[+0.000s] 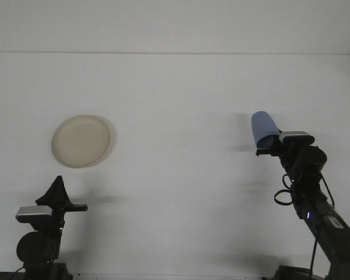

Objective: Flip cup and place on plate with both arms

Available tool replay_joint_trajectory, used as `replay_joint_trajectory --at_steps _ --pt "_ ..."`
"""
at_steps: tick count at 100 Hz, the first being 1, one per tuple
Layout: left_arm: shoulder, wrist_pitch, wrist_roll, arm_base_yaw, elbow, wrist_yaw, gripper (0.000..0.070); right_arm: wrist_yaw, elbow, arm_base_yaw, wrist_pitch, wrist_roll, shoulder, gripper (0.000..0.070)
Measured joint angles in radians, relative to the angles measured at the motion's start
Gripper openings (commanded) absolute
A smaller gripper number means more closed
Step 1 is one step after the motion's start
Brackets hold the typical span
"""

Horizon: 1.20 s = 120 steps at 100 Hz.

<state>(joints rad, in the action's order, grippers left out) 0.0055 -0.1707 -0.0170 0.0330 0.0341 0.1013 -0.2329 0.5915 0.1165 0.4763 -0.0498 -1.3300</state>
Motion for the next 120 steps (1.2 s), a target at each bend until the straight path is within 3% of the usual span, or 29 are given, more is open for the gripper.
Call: replay_joint_trajectory --at_steps 9,36,52,74,99,120 --pt "0.000 0.000 0.000 0.000 0.000 0.000 0.0011 0.006 0.000 -0.034 -0.120 -0.004 0.114 0.0000" --pt "0.000 0.000 0.000 0.000 0.000 0.000 0.0011 0.121 0.007 -0.178 -0.477 -0.015 0.407 0.0000" --pt "0.000 0.000 0.000 0.000 0.000 0.000 0.0011 0.202 0.102 -0.304 -0.751 -0.033 0.478 0.0000" --pt "0.000 0.000 0.000 0.000 0.000 0.000 0.0011 0.314 0.289 -0.495 -1.087 -0.116 0.458 0.0000" --pt "0.000 0.000 0.000 0.000 0.000 0.000 0.0011 0.311 0.568 -0.659 -1.348 -0.209 0.296 0.0000" --pt "0.000 0.000 0.000 0.000 0.000 0.000 0.0011 0.312 0.840 -0.739 -1.593 -0.221 0.056 0.0000"
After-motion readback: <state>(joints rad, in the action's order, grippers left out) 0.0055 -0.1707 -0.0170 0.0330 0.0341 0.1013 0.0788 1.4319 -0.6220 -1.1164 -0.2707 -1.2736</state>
